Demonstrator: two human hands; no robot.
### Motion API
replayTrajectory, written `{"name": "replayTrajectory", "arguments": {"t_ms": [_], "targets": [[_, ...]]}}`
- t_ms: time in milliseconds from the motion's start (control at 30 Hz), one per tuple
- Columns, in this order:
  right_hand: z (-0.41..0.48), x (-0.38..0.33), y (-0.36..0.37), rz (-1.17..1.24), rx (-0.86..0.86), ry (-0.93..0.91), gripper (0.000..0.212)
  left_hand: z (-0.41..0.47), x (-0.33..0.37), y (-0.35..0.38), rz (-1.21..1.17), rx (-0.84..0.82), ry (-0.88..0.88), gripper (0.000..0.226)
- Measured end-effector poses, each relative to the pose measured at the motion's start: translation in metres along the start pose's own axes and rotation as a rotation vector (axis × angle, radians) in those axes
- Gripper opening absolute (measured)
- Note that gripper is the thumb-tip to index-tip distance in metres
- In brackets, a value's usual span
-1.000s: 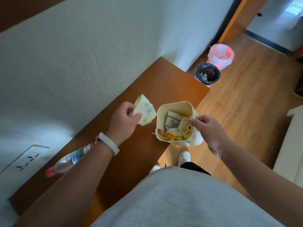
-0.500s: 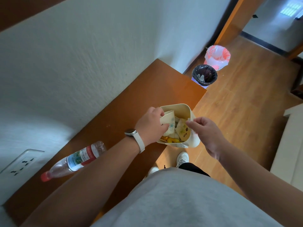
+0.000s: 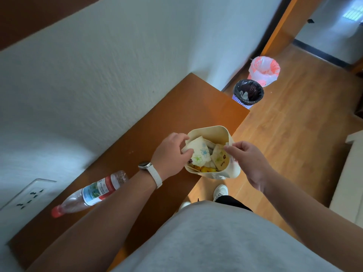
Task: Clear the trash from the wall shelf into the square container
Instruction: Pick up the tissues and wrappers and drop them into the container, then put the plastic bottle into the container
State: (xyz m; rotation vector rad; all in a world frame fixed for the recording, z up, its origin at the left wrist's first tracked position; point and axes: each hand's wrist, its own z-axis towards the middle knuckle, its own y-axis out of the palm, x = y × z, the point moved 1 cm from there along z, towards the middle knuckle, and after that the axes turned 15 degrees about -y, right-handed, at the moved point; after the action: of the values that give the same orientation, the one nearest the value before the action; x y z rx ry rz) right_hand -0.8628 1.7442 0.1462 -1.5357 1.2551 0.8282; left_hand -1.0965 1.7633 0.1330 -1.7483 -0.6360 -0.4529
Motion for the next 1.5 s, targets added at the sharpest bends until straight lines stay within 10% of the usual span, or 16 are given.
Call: {"name": "replayTrajectory", "arguments": {"t_ms": [633,1033,1500], "targets": [[0.010,-0.026,0.046,-0.139,-0.183,-0.053,0.031,-0.084,-0.195,-0.094,0.381,-0.081,-0.594,0.085],[0.006,-0.037,0.078,-0.201,-0.253,-0.100,0.031,-0.120,-0.260,-0.093,0.358,-0.101,-0.778,0.038],[-0.001,-0.040,0.082,-0.192,-0.225,-0.094,0.030,-0.095,-0.192,-0.098,-0.027,0.146,-0.465,0.068]]}}
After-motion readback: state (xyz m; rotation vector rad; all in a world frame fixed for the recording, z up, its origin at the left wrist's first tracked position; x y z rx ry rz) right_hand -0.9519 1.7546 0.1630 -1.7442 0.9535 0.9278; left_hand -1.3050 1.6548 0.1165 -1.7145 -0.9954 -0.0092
